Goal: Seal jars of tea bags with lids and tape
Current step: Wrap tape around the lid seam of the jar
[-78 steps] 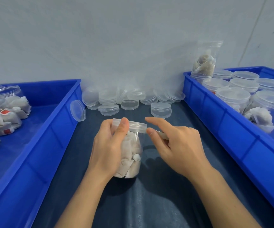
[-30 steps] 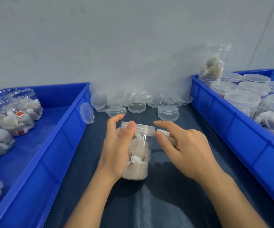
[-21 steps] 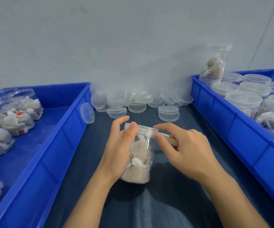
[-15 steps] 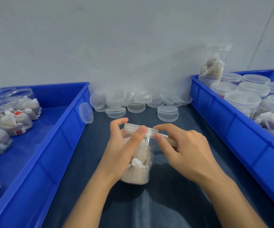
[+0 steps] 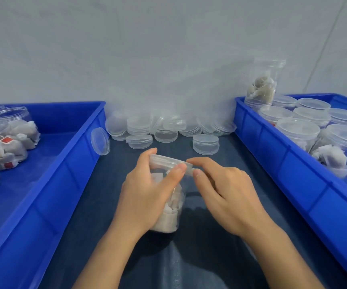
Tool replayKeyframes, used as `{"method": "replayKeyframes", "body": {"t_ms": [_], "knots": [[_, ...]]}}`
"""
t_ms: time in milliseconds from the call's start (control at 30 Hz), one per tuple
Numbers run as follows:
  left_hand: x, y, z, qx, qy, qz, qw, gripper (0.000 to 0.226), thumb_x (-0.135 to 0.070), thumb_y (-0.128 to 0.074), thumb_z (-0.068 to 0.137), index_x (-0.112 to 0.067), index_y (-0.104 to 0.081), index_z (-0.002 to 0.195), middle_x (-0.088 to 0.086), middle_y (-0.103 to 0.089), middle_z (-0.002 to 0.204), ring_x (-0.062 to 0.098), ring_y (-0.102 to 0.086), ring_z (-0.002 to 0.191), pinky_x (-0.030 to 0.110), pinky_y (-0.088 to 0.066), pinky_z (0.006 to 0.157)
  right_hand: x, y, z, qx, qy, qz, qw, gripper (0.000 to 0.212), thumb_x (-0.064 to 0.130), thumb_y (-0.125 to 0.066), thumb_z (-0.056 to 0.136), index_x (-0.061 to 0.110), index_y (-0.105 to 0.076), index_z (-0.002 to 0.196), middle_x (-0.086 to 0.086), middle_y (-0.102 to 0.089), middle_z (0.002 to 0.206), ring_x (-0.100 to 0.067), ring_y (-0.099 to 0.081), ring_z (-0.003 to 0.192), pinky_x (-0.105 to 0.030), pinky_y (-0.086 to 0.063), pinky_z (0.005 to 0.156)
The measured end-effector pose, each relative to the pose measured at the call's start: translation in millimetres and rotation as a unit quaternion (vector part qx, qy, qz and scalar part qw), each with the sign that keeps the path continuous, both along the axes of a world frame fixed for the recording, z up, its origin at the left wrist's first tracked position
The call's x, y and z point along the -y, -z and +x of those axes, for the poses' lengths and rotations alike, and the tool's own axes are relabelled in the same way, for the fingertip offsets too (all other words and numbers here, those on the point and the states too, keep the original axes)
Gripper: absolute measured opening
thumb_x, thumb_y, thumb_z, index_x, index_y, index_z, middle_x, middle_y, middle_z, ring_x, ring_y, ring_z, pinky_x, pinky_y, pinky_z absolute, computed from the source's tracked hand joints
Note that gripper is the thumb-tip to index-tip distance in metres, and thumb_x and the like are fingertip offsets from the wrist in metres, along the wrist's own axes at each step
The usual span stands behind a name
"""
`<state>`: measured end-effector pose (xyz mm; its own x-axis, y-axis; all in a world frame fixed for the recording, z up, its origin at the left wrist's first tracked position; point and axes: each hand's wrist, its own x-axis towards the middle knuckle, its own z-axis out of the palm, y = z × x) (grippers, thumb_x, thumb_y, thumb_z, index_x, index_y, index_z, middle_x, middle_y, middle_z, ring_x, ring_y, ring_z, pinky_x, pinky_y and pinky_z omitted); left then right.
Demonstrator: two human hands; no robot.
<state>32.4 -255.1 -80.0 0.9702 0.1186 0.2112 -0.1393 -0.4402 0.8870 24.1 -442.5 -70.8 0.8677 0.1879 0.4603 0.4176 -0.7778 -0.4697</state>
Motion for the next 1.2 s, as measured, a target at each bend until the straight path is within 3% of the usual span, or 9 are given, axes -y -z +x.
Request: {"method": "replayKeyframes", "body": {"t_ms": [100, 167, 333, 433, 533, 633, 767, 900, 1200], "knots": [[-1, 1, 1, 0.002, 0.006, -0.022, 1.000, 0.097, -0.087, -0.058, 0.066, -0.040, -0.047, 0.151, -0.029, -0.062, 0.127, -0.010, -0.054, 0.124, 0.013, -0.040, 0.095, 3, 3, 3, -0.018, -0.003, 0.001, 1.000, 0.023, 0.050, -0.035, 0.103, 0.033, -0.049, 0.110, 0.015, -0.055, 0.060, -0.018, -0.050, 0.059, -0.041, -0.043, 0.063], [-1, 1, 0, 0.008, 0.011, -0.022, 1.000, 0.097, -0.086, -0.057, 0.067, -0.041, -0.045, 0.152, -0.028, -0.060, 0.131, -0.006, -0.052, 0.128, 0.012, -0.037, 0.095, 5, 4, 4, -0.033, 0.002, 0.016, 0.999, 0.023, 0.051, -0.041, 0.102, 0.029, -0.042, 0.094, 0.008, -0.055, 0.060, -0.020, -0.052, 0.061, -0.040, -0.042, 0.062], [0, 0, -4, 0.016, 0.015, 0.001, 1.000, 0.098, -0.087, -0.055, 0.069, -0.042, -0.040, 0.155, -0.024, -0.059, 0.138, 0.000, -0.052, 0.132, 0.028, -0.041, 0.104, 3, -1, 1, -0.057, -0.009, 0.005, 0.998, 0.045, 0.046, -0.040, 0.104, 0.015, -0.036, 0.072, -0.003, -0.045, 0.061, -0.025, -0.043, 0.064, -0.039, -0.034, 0.058], [1, 0, -5, 0.011, 0.010, 0.020, 1.000, 0.098, -0.087, -0.057, 0.067, -0.047, -0.037, 0.154, -0.027, -0.057, 0.137, 0.001, -0.052, 0.132, 0.031, -0.042, 0.104, 4, -3, 1, -0.062, -0.003, -0.012, 0.998, 0.046, 0.045, -0.042, 0.104, 0.014, -0.038, 0.070, -0.002, -0.044, 0.059, -0.026, -0.044, 0.063, -0.039, -0.034, 0.059], [5, -2, -6, 0.015, -0.030, 0.055, 0.998, 0.105, -0.093, -0.065, 0.053, -0.048, -0.040, 0.145, -0.029, -0.058, 0.124, -0.001, -0.054, 0.119, 0.025, -0.043, 0.092, 5, -3, 0, -0.067, 0.003, -0.023, 0.997, 0.045, 0.046, -0.041, 0.104, 0.015, -0.045, 0.071, 0.000, -0.049, 0.058, -0.025, -0.048, 0.062, -0.042, -0.044, 0.063], [4, -3, -6, 0.032, -0.055, 0.076, 0.995, 0.093, -0.092, -0.067, 0.051, -0.047, -0.049, 0.130, -0.029, -0.065, 0.111, -0.002, -0.062, 0.108, 0.019, -0.048, 0.083, 5, -3, 0, -0.083, 0.001, -0.027, 0.996, 0.047, 0.051, -0.035, 0.104, 0.017, -0.047, 0.074, 0.001, -0.052, 0.060, -0.025, -0.052, 0.065, -0.045, -0.048, 0.068], [4, -4, -8, 0.049, -0.064, 0.117, 0.990, 0.098, -0.088, -0.063, 0.060, -0.045, -0.046, 0.147, -0.025, -0.062, 0.129, 0.007, -0.059, 0.123, 0.037, -0.051, 0.100, 2, -3, 0, -0.113, -0.010, -0.051, 0.992, 0.052, 0.060, -0.024, 0.103, 0.021, -0.054, 0.083, 0.005, -0.060, 0.070, -0.024, -0.058, 0.074, -0.046, -0.050, 0.076], [10, -2, -9, 0.042, -0.071, 0.135, 0.987, 0.112, -0.086, -0.056, 0.064, -0.040, -0.027, 0.161, -0.017, -0.052, 0.151, 0.011, -0.050, 0.138, 0.030, -0.039, 0.098, 3, -1, 0, -0.134, -0.028, -0.039, 0.990, 0.044, 0.054, -0.029, 0.108, 0.026, -0.059, 0.091, 0.012, -0.059, 0.072, -0.021, -0.060, 0.078, -0.046, -0.051, 0.080], [1, 1, -3, 0.048, -0.060, 0.103, 0.992, 0.104, -0.087, -0.067, 0.064, -0.039, -0.041, 0.153, -0.017, -0.061, 0.139, 0.009, -0.057, 0.127, 0.033, -0.048, 0.099, 5, -3, 1, -0.120, -0.023, 0.005, 0.992, 0.036, 0.044, -0.043, 0.103, 0.021, -0.061, 0.082, 0.001, -0.058, 0.065, -0.021, -0.054, 0.068, -0.040, -0.045, 0.067]]}}
